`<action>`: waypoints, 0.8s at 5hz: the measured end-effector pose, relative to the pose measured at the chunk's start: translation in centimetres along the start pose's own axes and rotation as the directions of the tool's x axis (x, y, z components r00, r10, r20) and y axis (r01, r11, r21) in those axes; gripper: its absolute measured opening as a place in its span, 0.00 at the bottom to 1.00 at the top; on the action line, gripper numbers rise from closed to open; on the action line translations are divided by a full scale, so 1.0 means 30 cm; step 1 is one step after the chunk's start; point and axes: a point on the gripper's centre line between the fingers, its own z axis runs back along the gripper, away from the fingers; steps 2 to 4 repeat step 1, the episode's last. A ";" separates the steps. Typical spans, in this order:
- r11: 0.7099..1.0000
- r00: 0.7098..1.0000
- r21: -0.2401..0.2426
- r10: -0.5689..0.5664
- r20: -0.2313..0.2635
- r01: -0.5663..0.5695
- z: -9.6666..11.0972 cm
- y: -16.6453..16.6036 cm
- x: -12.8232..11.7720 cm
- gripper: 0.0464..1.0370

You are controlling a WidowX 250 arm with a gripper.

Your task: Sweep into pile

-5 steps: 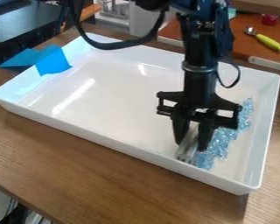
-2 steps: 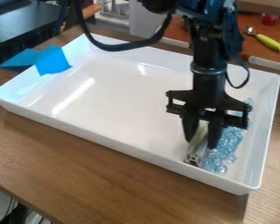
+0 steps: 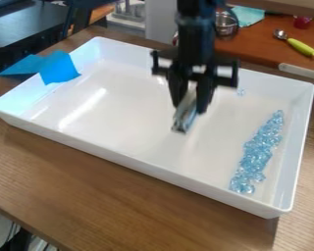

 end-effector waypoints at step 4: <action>1.000 0.999 0.012 -0.014 -0.032 0.015 -0.006 0.029 0.050 0.33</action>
